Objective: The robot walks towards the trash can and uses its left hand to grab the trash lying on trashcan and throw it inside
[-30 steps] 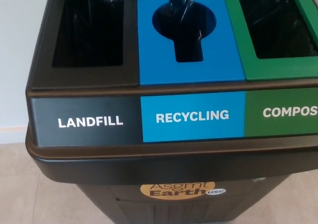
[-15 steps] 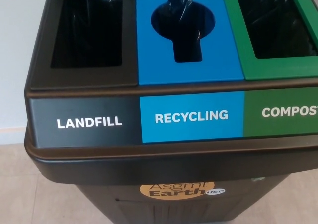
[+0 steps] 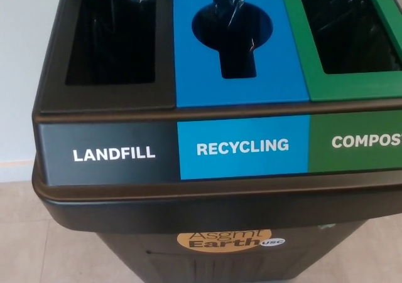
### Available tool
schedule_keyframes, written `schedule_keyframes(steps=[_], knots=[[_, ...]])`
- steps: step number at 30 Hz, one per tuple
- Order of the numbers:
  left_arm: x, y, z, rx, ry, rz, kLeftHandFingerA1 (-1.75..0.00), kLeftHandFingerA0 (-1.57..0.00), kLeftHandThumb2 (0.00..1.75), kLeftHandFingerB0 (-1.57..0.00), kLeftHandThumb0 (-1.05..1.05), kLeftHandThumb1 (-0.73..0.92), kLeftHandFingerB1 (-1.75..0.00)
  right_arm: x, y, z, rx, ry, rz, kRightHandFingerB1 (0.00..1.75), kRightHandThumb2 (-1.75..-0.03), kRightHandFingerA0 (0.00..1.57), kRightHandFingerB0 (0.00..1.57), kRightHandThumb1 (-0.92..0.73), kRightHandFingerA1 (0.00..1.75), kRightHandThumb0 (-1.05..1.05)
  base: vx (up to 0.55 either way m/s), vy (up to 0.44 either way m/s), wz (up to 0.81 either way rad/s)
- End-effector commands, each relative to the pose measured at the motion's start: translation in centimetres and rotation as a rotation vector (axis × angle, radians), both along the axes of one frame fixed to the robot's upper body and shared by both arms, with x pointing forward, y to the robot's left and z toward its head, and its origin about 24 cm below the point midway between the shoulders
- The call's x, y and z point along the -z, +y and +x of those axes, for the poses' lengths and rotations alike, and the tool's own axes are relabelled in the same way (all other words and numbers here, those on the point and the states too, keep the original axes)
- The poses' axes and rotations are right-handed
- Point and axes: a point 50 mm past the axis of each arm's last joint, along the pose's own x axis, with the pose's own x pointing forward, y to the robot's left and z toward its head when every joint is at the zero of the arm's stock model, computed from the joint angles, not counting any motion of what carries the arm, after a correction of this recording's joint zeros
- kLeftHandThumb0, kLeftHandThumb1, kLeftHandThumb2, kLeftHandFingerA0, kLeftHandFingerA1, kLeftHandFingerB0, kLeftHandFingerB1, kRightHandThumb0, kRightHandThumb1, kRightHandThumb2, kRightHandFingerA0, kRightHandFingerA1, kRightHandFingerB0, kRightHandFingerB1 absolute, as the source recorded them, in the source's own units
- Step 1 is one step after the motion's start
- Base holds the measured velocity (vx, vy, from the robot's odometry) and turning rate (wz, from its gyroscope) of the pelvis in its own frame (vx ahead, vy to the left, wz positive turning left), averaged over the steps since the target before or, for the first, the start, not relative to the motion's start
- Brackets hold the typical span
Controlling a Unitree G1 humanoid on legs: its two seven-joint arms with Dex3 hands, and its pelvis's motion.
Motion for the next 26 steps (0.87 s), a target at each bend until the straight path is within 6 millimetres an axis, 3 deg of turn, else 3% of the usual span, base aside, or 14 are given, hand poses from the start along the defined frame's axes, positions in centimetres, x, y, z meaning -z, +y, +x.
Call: schedule_keyframes(steps=[1, 2, 3, 4, 10, 11, 14, 15, 17, 19, 20, 23, 24, 26], knots=[[-0.3, 0.3, 0.0, -0.097, -0.100, -0.079, -0.59, -1.10, 0.77, -0.64, -0.86, 0.29, -0.67, 0.0, 0.0, 0.5, 0.004, 0.010, 0.015, 0.34, -0.61, 0.54, 0.36, -0.68, 0.45, -0.59, 0.00, 0.000, 0.00], [-0.3, 0.3, 0.1, -0.106, -0.105, -0.093, -0.59, -1.09, 0.77, -0.66, -0.85, 0.29, -0.63, 0.1, 0.2, 0.6, 0.001, 0.014, 0.017, 0.47, -0.91, 0.46, 0.28, -0.56, 0.57, -0.67, 0.00, 0.000, 0.00], [-0.3, 0.3, 0.1, -0.110, -0.104, -0.102, -0.59, -1.09, 0.77, -0.66, -0.85, 0.29, -0.63, 0.2, 0.3, 0.6, -0.002, 0.017, 0.019, 0.47, -0.91, 0.46, 0.28, -0.56, 0.57, -0.67, 0.00, 0.000, 0.00], [-0.3, 0.2, 0.0, -0.108, -0.102, -0.103, -0.60, -1.07, 0.77, -0.67, -0.86, 0.29, -0.64, 0.3, 0.4, 0.6, -0.006, 0.024, 0.020, 0.35, -0.61, 0.51, 0.35, -0.69, 0.45, -0.66, 0.00, 0.000, 0.00], [-0.3, 0.5, -0.2, -0.118, -0.097, -0.085, -0.58, -1.09, 0.54, -0.71, -0.84, 0.41, -0.61, 0.5, 0.6, 0.5, -0.001, 0.036, 0.031, 0.35, -0.61, 0.50, 0.35, -0.69, 0.46, -0.65, 0.00, 0.000, 0.00], [-0.4, 0.7, -0.3, -0.120, -0.092, -0.075, -0.61, -1.06, 0.54, -0.70, -0.84, 0.41, -0.63, 0.5, 0.6, 0.5, 0.004, 0.037, 0.036, 0.47, -0.91, 0.45, 0.28, -0.58, 0.56, -0.71, 0.00, 0.000, 0.00], [-0.4, 0.8, -0.3, -0.118, -0.090, -0.071, -0.61, -1.06, 0.54, -0.70, -0.84, 0.41, -0.63, 0.5, 0.6, 0.5, 0.002, 0.039, 0.035, 0.47, -0.91, 0.45, 0.28, -0.58, 0.56, -0.71, 0.00, 0.000, 0.00], [-0.4, 0.9, -0.5, -0.119, -0.084, -0.069, -0.63, -1.05, 0.77, -0.65, -0.84, 0.29, -0.68, 0.6, 0.7, 0.2, 0.010, 0.045, 0.036, 0.47, -0.89, 0.46, 0.28, -0.57, 0.57, -0.66, 0.00, 0.000, 0.00], [-0.4, 0.9, -0.7, -0.102, -0.066, -0.055, -0.61, -1.06, 0.79, -0.64, -0.86, 0.30, -0.69, 0.8, 0.8, -0.2, 0.020, 0.056, 0.036, 0.34, -0.62, 0.52, 0.33, -0.68, 0.45, -0.61, 0.00, 0.000, 0.00], [-0.4, 0.9, -0.7, -0.081, -0.057, -0.041, -0.61, -1.06, 0.79, -0.64, -0.86, 0.30, -0.69, 0.9, 0.8, -0.3, 0.017, 0.059, 0.035, 0.34, -0.62, 0.52, 0.33, -0.68, 0.45, -0.61, 0.00, 0.000, 0.00], [-0.3, 0.9, -0.8, -0.084, -0.054, -0.043, -0.61, -1.08, 0.78, -0.66, -0.87, 0.29, -0.68, 0.9, 0.8, -0.4, 0.020, 0.059, 0.044, 0.47, -0.90, 0.47, 0.29, -0.57, 0.57, -0.65, 0.00, 0.000, 0.00], [-0.3, 0.9, -0.8, -0.087, -0.053, -0.044, -0.61, -1.08, 0.78, -0.66, -0.87, 0.29, -0.68, 0.9, 0.8, -0.5, 0.022, 0.059, 0.048, 0.47, -0.90, 0.47, 0.29, -0.57, 0.57, -0.65, 0.00, 0.000, 0.00], [-0.3, 0.8, -0.8, -0.085, -0.058, -0.044, -0.59, -1.11, 0.54, -0.72, -0.86, 0.43, -0.65, 0.9, 0.9, -0.5, 0.016, 0.059, 0.046, 0.37, -0.61, 0.51, 0.36, -0.68, 0.52, -0.62, 0.00, 0.000, 0.00], [-0.3, 0.8, -0.8, -0.083, -0.065, -0.045, -0.59, -1.11, 0.54, -0.72, -0.86, 0.43, -0.65, 0.9, 1.0, -0.5, 0.007, 0.058, 0.044, 0.37, -0.61, 0.51, 0.36, -0.68, 0.52, -0.62, 0.00, 0.000, 0.00]])
